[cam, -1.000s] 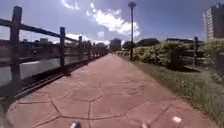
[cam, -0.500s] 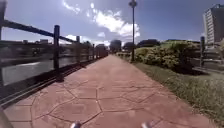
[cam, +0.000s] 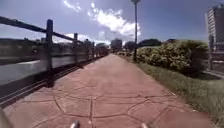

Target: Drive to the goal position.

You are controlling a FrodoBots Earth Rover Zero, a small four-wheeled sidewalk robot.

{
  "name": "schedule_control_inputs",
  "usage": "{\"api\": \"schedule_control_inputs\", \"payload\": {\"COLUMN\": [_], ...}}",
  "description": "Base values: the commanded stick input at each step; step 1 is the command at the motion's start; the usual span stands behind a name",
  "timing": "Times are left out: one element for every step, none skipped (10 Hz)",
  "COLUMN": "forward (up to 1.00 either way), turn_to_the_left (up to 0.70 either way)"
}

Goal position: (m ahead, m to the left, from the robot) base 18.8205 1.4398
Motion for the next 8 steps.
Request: {"api": "schedule_control_inputs", "payload": {"forward": [0.85, 0.85, 0.85, 0.85, 0.85, 0.85, 0.85, 0.85], "turn_to_the_left": [0.00, 0.00, 0.00, -0.11, -0.34, -0.32, 0.00, 0.00]}}
